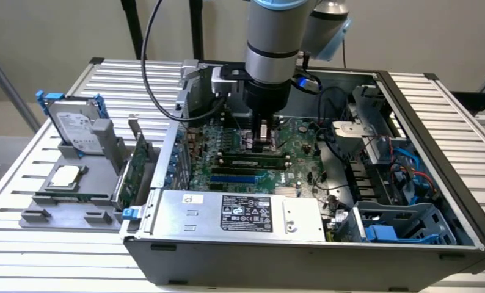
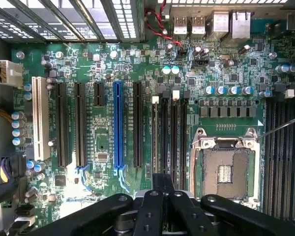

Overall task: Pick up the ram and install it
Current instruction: 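Press down the ram until it locks into place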

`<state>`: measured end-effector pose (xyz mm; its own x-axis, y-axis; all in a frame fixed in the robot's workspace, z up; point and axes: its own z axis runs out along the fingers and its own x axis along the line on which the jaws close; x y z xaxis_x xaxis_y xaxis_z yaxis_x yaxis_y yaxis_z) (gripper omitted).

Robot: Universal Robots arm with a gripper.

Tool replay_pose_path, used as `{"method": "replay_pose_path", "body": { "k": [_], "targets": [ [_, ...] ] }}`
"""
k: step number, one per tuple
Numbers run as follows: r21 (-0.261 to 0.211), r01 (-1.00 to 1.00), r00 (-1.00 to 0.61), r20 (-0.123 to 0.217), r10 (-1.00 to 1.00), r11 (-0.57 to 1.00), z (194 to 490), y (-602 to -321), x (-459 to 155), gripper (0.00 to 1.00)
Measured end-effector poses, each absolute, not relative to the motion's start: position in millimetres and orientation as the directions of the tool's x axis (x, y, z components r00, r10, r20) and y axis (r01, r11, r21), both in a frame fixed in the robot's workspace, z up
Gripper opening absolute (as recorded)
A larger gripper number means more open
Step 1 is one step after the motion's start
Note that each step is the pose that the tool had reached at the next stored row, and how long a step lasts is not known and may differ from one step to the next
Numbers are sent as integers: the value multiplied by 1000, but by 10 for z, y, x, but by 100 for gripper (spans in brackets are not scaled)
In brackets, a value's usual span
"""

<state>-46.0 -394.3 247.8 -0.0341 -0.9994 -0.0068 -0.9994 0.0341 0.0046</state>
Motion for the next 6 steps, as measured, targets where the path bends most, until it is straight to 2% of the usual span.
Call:
{"method": "replay_pose_path", "body": {
  "k": [6],
  "targets": [
    [5,-999,-34,-7,-999,34,2478,-3943,-460,0]
  ]
}}
